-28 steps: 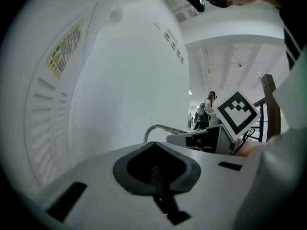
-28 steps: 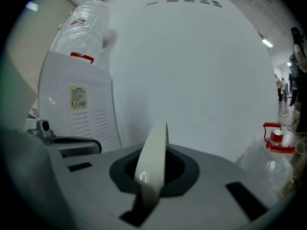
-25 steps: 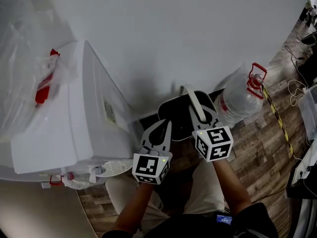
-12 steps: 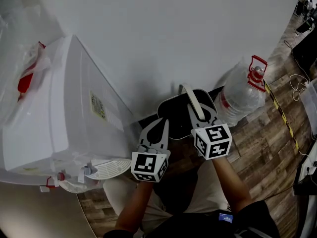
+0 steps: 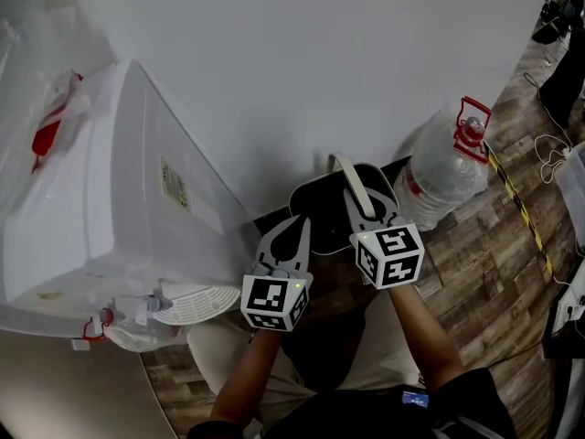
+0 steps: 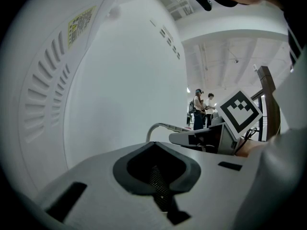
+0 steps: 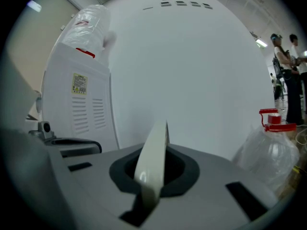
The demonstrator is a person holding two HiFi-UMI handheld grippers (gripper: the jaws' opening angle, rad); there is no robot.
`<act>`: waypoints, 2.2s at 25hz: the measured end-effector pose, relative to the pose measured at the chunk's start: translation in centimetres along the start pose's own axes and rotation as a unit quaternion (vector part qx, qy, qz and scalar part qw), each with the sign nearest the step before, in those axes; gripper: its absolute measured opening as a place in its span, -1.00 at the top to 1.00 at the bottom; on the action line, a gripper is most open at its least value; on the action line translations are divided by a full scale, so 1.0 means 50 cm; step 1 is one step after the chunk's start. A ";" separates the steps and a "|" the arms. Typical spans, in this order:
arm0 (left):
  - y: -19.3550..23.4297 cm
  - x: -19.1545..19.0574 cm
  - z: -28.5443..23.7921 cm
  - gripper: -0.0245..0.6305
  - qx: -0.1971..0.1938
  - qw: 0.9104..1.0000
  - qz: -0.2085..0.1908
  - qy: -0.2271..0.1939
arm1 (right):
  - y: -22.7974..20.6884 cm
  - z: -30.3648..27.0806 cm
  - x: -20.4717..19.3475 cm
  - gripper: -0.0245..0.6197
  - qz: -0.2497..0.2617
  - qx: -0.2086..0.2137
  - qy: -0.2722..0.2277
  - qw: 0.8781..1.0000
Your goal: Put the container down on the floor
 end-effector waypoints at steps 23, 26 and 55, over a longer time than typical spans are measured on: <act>0.010 -0.143 -0.020 0.87 0.005 0.997 0.030 0.069 | -0.013 -0.064 -0.149 0.83 -0.007 -0.013 0.068 0.998; 0.014 -0.182 -0.018 0.87 0.009 0.995 0.031 0.091 | -0.014 -0.073 -0.168 0.83 -0.007 -0.014 0.078 0.997; 0.065 -0.347 -0.050 0.87 0.018 0.983 0.075 0.164 | -0.010 -0.173 -0.352 0.83 0.023 -0.026 0.159 0.987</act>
Point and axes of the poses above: the fingertips, and each gripper's own axes: z backward along the fingers, y to its left, x out of its top, the point moved 3 cm from there along z, backward along the fingers, and after that the axes turned 1 degree about x, right-handed, at the moved point
